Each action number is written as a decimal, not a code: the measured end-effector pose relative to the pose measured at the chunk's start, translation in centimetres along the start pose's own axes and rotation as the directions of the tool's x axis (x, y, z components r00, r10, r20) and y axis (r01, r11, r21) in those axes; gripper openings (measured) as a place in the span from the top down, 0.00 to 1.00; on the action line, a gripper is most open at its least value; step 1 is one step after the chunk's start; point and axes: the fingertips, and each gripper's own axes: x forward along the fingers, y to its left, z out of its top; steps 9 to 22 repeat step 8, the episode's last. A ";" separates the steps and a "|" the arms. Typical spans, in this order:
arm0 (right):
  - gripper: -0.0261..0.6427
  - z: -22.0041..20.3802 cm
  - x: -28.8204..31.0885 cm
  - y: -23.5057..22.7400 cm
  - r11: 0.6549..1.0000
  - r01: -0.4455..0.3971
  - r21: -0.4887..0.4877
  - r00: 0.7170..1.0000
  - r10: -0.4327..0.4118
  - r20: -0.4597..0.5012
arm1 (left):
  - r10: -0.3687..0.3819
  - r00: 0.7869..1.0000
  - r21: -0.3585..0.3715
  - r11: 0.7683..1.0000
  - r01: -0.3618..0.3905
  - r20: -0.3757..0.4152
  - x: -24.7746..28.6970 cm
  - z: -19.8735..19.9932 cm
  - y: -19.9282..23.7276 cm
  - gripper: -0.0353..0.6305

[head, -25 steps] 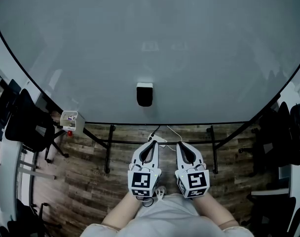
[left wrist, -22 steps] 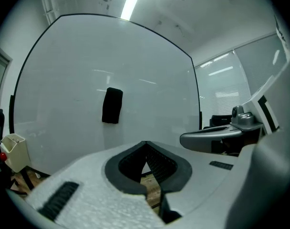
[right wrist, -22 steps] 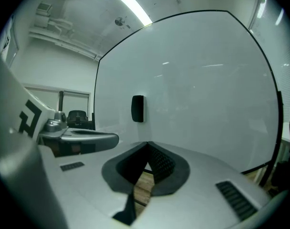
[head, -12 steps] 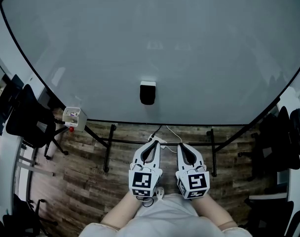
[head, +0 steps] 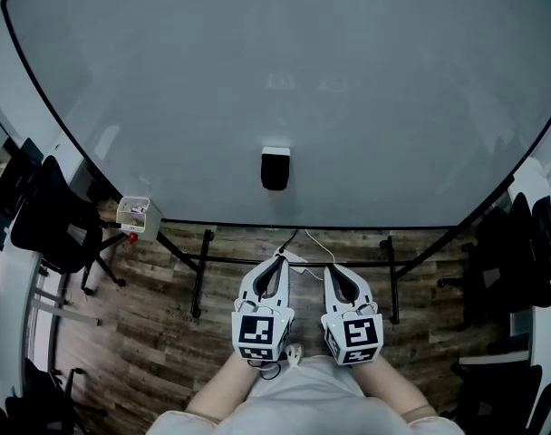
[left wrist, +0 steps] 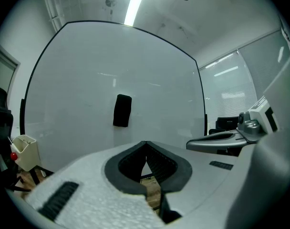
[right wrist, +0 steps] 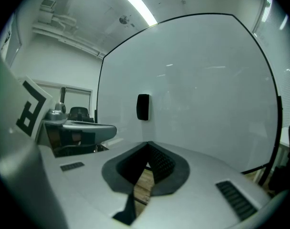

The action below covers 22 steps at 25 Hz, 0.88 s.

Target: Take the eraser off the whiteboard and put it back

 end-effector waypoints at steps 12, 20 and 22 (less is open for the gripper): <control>0.92 -0.3 -0.1 1.1 1.000 0.000 -0.009 1.000 0.000 -0.003 | -0.004 1.000 0.000 1.000 0.004 -0.006 -0.8 -0.5 0.3 0.92; 0.92 -0.3 -0.1 1.1 1.000 0.000 -0.009 1.000 0.000 -0.003 | -0.004 1.000 0.000 1.000 0.004 -0.006 -0.8 -0.5 0.3 0.92; 0.92 -0.3 -0.1 1.1 1.000 0.000 -0.009 1.000 0.000 -0.003 | -0.004 1.000 0.000 1.000 0.004 -0.006 -0.8 -0.5 0.3 0.92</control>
